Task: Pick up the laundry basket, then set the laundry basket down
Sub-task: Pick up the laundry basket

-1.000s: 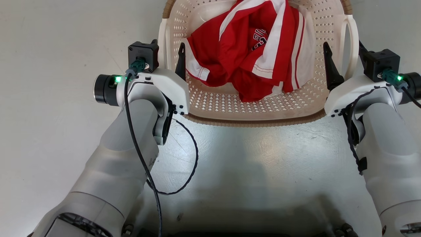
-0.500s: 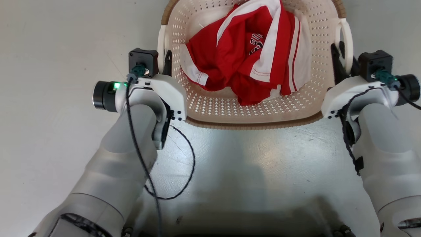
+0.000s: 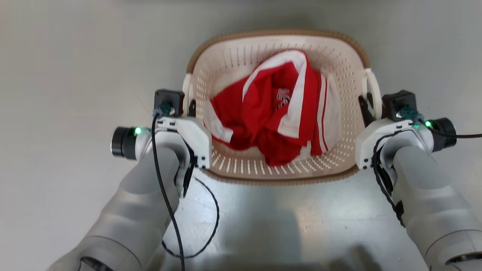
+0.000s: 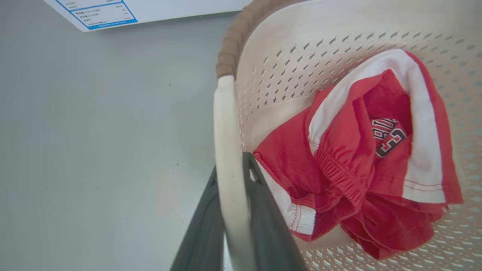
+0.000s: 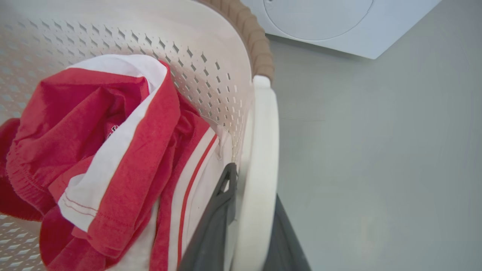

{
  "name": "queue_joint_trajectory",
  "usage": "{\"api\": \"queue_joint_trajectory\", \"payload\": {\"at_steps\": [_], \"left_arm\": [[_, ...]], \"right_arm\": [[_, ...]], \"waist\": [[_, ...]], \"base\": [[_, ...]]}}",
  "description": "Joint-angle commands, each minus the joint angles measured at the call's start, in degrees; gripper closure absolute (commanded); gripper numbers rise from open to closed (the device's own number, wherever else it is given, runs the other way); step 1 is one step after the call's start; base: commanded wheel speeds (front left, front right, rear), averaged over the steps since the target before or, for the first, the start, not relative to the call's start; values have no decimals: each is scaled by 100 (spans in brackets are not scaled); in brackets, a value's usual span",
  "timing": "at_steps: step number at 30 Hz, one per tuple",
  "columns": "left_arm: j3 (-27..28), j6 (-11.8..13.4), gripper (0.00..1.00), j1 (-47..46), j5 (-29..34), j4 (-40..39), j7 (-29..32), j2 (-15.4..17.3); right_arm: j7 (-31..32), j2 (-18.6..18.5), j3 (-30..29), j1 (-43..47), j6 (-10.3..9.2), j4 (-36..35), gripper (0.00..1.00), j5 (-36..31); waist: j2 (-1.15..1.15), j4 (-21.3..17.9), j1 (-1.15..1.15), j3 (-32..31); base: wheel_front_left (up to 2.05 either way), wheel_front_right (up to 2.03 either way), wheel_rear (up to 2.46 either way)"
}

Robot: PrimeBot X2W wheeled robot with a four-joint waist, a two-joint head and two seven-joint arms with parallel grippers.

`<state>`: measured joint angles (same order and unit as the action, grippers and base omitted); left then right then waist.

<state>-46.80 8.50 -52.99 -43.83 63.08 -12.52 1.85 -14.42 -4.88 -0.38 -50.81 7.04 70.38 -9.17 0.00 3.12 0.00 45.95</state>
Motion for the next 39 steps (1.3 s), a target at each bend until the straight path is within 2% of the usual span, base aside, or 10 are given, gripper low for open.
{"api": "queue_joint_trajectory", "payload": {"at_steps": [1,8,19,24,39], "left_arm": [[-33,-60,100,97,-55,-61,-45,103],[-287,-134,100,411,-349,163,61,103],[-653,-273,100,1253,-850,338,214,103],[-802,-317,100,1597,-1000,401,265,103],[-1150,-477,100,2197,-1288,497,401,103]], "right_arm": [[64,168,266,169,45,91,100,-11],[313,196,676,411,45,283,100,339],[981,200,2378,1379,45,5,100,2022],[1224,200,2903,1730,45,-197,100,2577],[1491,200,3692,2190,45,-277,100,3474]], "waist": [[0,-53,0,-371],[0,-170,0,-1151],[0,-290,0,-2637],[0,-335,0,-3192],[0,-423,0,-4462]], "base": [[0,0,0],[0,0,0],[0,0,0],[0,0,0],[0,0,0]]}}
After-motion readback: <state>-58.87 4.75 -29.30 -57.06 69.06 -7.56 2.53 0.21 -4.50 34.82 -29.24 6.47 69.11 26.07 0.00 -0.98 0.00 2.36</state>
